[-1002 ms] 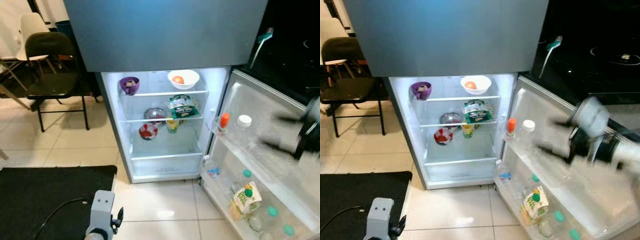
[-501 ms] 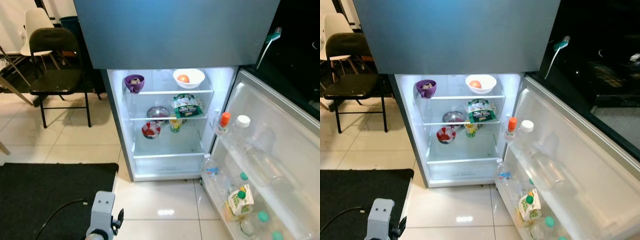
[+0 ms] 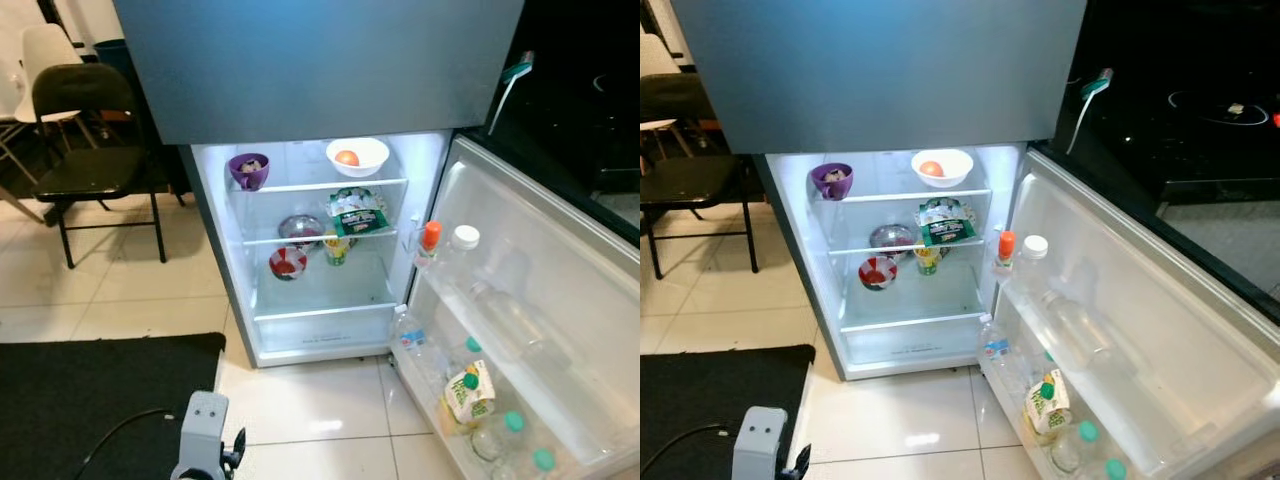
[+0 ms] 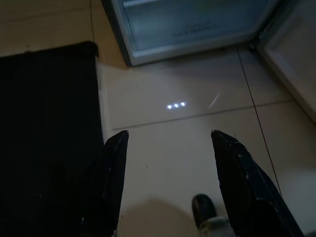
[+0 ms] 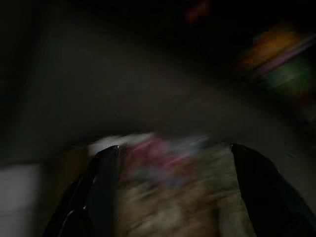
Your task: Restocking fridge
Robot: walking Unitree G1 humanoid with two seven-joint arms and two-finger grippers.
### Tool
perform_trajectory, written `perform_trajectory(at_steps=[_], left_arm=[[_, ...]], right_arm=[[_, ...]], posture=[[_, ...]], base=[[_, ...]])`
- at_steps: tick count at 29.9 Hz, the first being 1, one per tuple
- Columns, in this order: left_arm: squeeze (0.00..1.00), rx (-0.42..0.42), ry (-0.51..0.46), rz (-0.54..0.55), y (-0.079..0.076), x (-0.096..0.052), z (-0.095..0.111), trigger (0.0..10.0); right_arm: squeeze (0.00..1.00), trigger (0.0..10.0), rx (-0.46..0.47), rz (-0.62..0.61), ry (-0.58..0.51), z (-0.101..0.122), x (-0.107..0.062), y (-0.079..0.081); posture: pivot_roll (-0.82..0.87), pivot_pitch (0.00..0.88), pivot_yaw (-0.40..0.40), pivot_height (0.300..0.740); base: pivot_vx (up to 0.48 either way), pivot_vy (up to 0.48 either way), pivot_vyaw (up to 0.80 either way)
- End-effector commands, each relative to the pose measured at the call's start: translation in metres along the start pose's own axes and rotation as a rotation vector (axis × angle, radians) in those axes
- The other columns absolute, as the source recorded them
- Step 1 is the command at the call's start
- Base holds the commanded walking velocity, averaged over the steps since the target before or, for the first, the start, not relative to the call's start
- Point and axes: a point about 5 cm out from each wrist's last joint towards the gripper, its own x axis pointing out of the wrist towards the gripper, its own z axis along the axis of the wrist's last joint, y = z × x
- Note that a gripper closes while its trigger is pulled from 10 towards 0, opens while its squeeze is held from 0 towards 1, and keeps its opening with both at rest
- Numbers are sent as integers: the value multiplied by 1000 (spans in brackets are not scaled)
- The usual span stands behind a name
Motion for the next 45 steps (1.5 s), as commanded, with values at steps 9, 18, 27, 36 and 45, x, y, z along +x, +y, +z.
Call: perform_trajectory(at_steps=[9, 18, 27, 36, 45], left_arm=[[0, 21, 36, 6, 5, -6, -10, 10000], [0, 26, 49, 8, 7, -7, -15, 10000], [0, 22, 58, 11, 6, -9, -19, 10000], [0, 21, 59, 13, 5, -9, -19, 10000], [0, 1, 13, 29, 5, -3, -6, 10000]], right_arm=[[0, 10000, 165, 224, -22, -19, 12, 66], [0, 10000, 169, 741, -177, 19, -4, 149], [0, 10000, 99, 1135, -352, 75, -45, 205], [0, 10000, 274, 1220, -554, 132, -69, 209], [0, 10000, 228, 1060, -397, 100, -55, 212]], posture=[[-147, 122, 26, 740], [-141, 122, 29, 740], [-134, 125, 23, 740], [-130, 119, 19, 740], [-131, 113, 16, 740]], base=[[0, 0, 0], [0, 0, 0], [0, 0, 0], [0, 0, 0], [0, 0, 0]])
